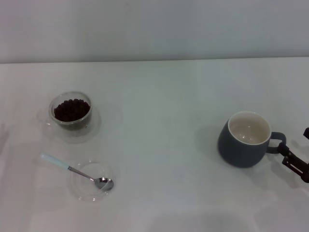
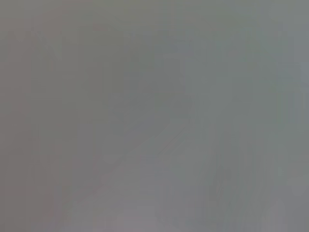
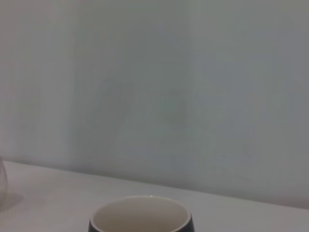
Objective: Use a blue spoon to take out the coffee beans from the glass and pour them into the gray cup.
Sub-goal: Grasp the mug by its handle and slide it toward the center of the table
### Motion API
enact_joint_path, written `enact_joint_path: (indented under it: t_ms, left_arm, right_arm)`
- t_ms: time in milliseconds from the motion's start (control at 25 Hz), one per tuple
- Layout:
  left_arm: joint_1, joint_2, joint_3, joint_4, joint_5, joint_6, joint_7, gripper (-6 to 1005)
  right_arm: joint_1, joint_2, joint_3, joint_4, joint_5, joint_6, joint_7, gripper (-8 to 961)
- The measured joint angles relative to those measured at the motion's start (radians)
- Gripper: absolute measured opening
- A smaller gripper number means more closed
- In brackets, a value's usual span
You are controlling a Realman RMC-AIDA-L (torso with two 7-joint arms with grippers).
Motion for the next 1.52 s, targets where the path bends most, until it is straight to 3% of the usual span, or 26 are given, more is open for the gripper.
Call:
enact_joint_path:
  t_ms: [520, 1040, 1240, 1520]
  left_arm:
    - [-0.017, 0.000, 0.000, 0.000, -0.012, -0.002, 0.000, 887]
    - [-0.017, 0.000, 0.000, 0.000, -0.032, -0.002, 0.000, 888]
    - [-0.020, 0.000, 0.000, 0.000, -0.033, -0.002, 0.000, 887]
    - [-0.022, 0.002, 0.000, 0.000, -0.034, -0.002, 0.000, 887]
  right_arm:
    - [0.049, 0.019, -0.008, -0.002, -0.002, 0.125, -0.027, 761]
    - [0.070, 0.020, 0.001, -0.017, 0.008, 0.177, -0.037, 748]
    - [0.083, 0.024, 0.001, -0.023, 0.009, 0.204, -0.038, 570]
    - [0.085, 0.025, 0.001, -0.030, 0.011, 0.212, -0.038, 565]
